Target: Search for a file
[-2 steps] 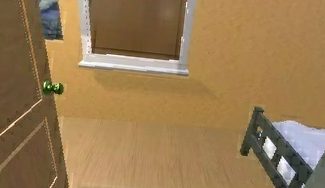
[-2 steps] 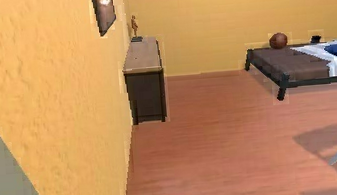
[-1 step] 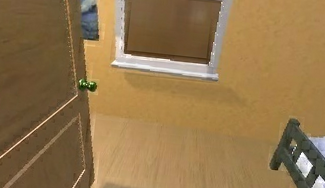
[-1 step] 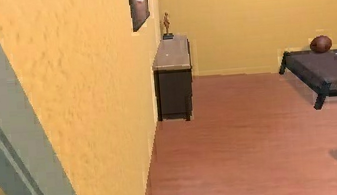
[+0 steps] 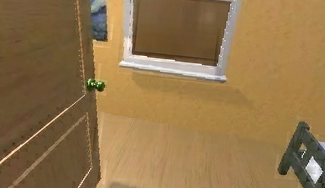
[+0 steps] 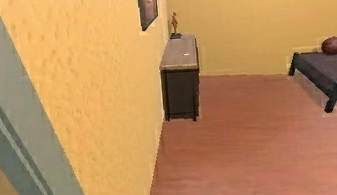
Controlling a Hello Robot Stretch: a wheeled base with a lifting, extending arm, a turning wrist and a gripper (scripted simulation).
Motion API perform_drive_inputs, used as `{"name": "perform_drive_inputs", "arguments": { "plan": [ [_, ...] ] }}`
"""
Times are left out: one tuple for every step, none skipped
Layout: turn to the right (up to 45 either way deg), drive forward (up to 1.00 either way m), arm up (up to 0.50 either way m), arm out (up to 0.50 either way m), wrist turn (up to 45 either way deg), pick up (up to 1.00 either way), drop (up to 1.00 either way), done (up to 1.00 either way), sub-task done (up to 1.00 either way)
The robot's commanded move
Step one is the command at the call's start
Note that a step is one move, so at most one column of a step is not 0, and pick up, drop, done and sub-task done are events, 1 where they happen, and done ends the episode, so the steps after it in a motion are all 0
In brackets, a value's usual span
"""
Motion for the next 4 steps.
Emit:
{"name": "perform_drive_inputs", "arguments": {
  "plan": [
    [-18.0, 0.00, 0.00, 0.00, 0.0, 0.00, 0.00, 0.00, 0.00],
    [0.0, 0.30, 0.00, 0.00, 0.0, 0.00, 0.00, 0.00, 0.00],
    [21.0, 0.00, 0.00, 0.00, 0.0, 0.00, 0.00, 0.00, 0.00],
    [0.0, 1.00, 0.00, 0.00, 0.0, 0.00, 0.00, 0.00, 0.00]
  ]
}}
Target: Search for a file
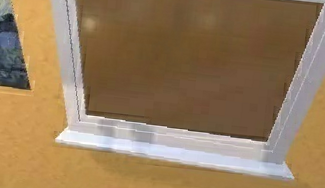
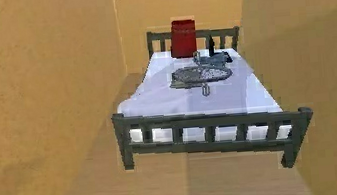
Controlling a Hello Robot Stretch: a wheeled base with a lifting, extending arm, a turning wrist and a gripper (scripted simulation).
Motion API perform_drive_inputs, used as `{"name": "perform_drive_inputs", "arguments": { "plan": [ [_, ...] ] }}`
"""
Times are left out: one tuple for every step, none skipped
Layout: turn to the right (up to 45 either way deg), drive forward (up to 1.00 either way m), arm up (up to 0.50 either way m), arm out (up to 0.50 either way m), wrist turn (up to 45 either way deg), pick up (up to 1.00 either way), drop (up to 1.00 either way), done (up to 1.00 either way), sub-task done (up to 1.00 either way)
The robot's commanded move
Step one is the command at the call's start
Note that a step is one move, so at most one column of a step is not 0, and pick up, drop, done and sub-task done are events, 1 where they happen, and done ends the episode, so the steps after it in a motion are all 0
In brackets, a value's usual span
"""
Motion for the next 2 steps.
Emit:
{"name": "perform_drive_inputs", "arguments": {
  "plan": [
    [45.0, 0.00, 0.00, 0.00, 0.0, 0.00, 0.00, 0.00, 0.00],
    [45.0, 0.00, 0.00, 0.00, 0.0, 0.00, 0.00, 0.00, 0.00]
  ]
}}
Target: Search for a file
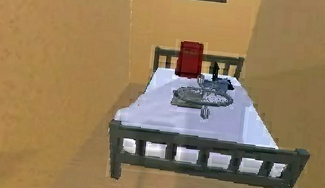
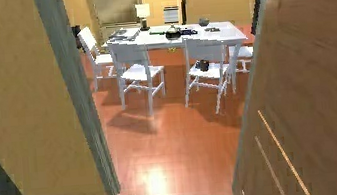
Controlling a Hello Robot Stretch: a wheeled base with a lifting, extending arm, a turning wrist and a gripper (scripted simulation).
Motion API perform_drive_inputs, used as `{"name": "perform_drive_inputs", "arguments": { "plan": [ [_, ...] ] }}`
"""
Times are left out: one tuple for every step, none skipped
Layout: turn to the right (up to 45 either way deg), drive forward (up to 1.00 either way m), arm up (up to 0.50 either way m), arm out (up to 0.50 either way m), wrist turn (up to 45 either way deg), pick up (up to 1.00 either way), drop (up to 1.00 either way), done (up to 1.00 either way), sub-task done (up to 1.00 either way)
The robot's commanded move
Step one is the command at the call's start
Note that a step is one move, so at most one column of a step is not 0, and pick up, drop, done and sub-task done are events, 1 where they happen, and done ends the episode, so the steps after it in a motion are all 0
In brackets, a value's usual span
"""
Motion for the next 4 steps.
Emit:
{"name": "perform_drive_inputs", "arguments": {
  "plan": [
    [45.0, 0.00, 0.00, 0.00, 0.0, 0.00, 0.00, 0.00, 0.00],
    [3.0, 0.00, 0.00, 0.00, 0.0, 0.00, 0.00, 0.00, 0.00],
    [0.0, 0.20, 0.00, 0.00, 0.0, 0.00, 0.00, 0.00, 0.00],
    [-45.0, 0.00, 0.00, 0.00, 0.0, 0.00, 0.00, 0.00, 0.00]
  ]
}}
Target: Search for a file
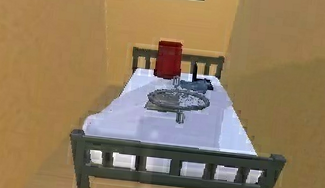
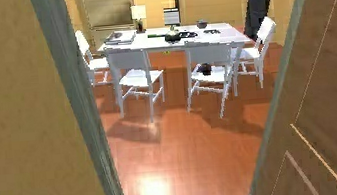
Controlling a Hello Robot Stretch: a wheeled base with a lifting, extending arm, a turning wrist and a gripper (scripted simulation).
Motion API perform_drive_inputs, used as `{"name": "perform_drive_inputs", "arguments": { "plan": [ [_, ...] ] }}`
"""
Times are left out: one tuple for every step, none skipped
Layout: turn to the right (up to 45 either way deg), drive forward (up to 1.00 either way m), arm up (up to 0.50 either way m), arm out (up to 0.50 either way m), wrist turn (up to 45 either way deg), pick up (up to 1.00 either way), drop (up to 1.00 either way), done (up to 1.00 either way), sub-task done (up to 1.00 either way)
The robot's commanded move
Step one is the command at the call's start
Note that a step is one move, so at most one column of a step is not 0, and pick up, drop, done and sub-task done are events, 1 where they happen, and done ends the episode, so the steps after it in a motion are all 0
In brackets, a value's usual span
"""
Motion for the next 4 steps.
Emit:
{"name": "perform_drive_inputs", "arguments": {
  "plan": [
    [-45.0, 0.00, 0.00, 0.00, 0.0, 0.00, 0.00, 0.00, 0.00],
    [-45.0, 0.00, 0.00, 0.00, 0.0, 0.00, 0.00, 0.00, 0.00],
    [-24.0, 0.00, 0.00, 0.00, 0.0, 0.00, 0.00, 0.00, 0.00],
    [0.0, 0.65, 0.00, 0.00, 0.0, 0.00, 0.00, 0.00, 0.00]
  ]
}}
